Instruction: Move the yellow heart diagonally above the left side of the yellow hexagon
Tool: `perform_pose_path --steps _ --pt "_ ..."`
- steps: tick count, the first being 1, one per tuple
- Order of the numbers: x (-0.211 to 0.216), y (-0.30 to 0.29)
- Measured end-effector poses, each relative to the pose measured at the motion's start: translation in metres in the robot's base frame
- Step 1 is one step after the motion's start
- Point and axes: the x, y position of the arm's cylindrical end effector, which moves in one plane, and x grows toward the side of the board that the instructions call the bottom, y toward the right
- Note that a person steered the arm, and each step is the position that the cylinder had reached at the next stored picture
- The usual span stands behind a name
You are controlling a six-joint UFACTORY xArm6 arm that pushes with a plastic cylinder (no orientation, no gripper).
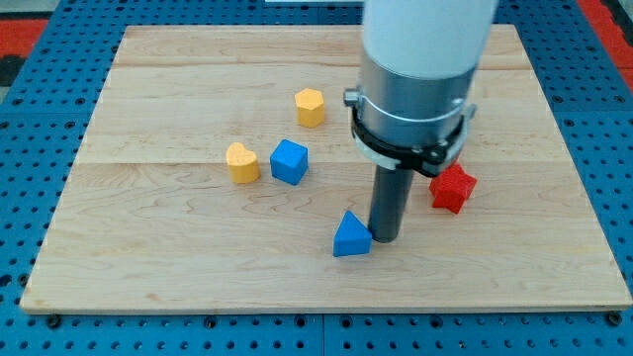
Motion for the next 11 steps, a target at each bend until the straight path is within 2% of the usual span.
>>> perform_pose_path --steps 2,3,4,5,7,8,9,10,11 --pt "-0.015 -0.076" --pt "-0.049 -0.100" --pt "-0.054 -0.163" --pt "-0.093 -0.172" --pt "-0.161 -0.118" --pt "-0.208 -0.126" --pt "-0.219 -0.137" --pt "-0.219 -0.198" --pt "-0.241 -0.221"
